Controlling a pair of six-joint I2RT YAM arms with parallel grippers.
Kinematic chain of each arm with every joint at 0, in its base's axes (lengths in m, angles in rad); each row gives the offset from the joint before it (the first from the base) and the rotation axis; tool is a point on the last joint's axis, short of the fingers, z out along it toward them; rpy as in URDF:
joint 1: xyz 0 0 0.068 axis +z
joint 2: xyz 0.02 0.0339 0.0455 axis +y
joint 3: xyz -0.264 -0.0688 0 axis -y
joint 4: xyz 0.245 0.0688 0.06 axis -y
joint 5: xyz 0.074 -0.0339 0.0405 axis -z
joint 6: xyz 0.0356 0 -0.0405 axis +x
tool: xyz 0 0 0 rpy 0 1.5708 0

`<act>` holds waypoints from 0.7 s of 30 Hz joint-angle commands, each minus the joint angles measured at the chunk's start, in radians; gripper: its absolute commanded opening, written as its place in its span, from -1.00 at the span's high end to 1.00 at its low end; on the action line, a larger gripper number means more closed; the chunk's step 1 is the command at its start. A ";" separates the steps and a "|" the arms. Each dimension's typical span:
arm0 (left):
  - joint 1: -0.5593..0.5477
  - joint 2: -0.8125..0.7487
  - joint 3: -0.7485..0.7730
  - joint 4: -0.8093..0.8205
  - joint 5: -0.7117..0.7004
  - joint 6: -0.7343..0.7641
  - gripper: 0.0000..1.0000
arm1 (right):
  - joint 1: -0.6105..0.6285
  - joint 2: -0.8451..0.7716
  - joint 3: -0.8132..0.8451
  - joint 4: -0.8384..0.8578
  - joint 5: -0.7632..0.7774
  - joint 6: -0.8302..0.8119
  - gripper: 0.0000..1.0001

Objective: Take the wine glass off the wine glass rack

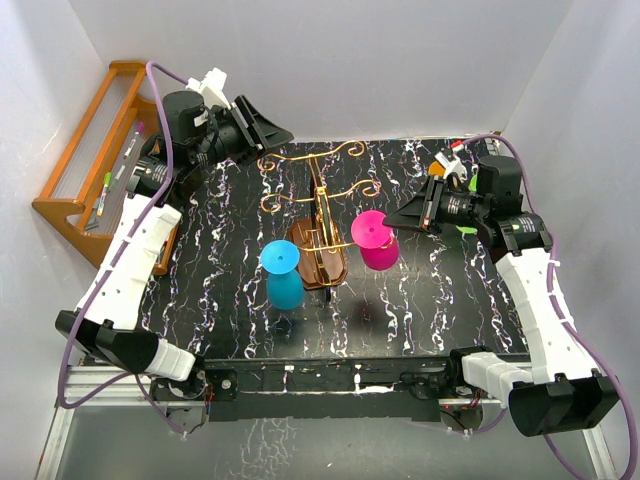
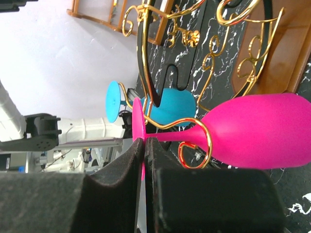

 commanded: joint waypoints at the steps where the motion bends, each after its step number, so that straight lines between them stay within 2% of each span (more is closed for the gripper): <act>1: -0.001 -0.067 -0.015 0.022 0.020 -0.008 0.13 | 0.012 -0.001 0.027 -0.001 -0.084 -0.041 0.84; 12: -0.001 -0.060 0.000 0.039 0.043 -0.026 0.14 | 0.019 -0.030 0.063 -0.257 -0.074 -0.188 0.84; 21: -0.001 -0.002 0.080 0.044 0.088 -0.032 0.14 | 0.019 -0.125 0.173 -0.431 0.160 -0.180 0.84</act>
